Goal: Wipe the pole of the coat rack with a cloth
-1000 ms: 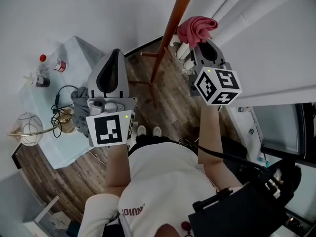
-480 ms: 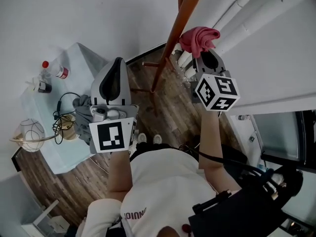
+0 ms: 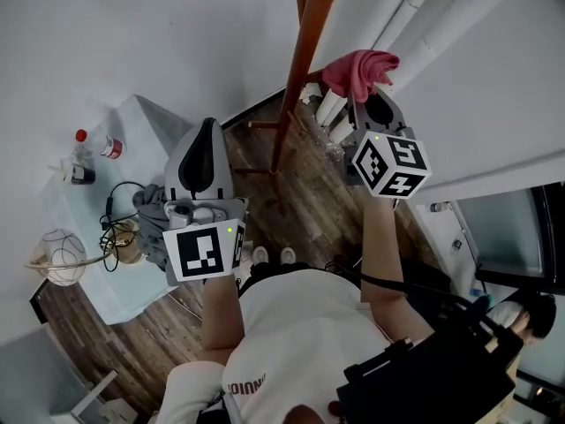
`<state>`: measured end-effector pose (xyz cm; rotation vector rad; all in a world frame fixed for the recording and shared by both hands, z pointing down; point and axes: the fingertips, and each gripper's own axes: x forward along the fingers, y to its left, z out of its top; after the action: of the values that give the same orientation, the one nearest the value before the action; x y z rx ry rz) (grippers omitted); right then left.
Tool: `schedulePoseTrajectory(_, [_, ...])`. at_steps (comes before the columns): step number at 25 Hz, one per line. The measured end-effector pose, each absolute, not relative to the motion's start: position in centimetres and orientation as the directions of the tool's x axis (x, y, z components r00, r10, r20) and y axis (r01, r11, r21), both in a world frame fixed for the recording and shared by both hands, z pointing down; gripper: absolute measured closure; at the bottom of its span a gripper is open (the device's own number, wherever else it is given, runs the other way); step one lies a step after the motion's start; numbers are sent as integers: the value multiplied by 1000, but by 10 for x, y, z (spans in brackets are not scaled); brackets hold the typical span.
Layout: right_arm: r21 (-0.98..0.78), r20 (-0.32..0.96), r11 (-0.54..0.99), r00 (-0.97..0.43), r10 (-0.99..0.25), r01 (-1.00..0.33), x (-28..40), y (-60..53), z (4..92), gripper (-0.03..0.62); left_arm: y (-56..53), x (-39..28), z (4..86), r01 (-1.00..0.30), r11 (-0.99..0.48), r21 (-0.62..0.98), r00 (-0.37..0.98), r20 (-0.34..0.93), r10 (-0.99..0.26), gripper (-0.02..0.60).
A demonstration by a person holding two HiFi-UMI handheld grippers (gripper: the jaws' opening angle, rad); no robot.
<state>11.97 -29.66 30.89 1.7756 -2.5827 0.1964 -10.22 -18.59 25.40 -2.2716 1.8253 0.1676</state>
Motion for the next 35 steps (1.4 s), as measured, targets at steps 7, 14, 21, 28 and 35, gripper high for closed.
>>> schedulePoseTrajectory(7, [-76, 63, 330, -335, -940, -941, 133, -297, 303, 548, -183, -102, 249, -975, -195, -102, 215, -242, -946, 568])
schedulePoseTrajectory(14, [-52, 60, 300, -303, -951, -953, 146, -298, 298, 548, -180, -107, 247, -978, -180, -108, 202, -250, -947, 568])
schedulePoseTrajectory(21, [-43, 55, 253, -256, -965, -966, 159, -293, 297, 548, -177, -109, 249, -978, -177, -105, 198, -242, -950, 568])
schedulePoseTrajectory(28, [-42, -42, 260, -259, -965, -965, 158, -274, 263, 548, -173, -109, 252, -978, -179, -108, 200, -236, -951, 568])
schedulePoseTrajectory(35, [-4, -215, 295, -287, -934, -956, 146, -251, 197, 548, -166, -112, 247, -978, -178, -111, 201, -257, -945, 568])
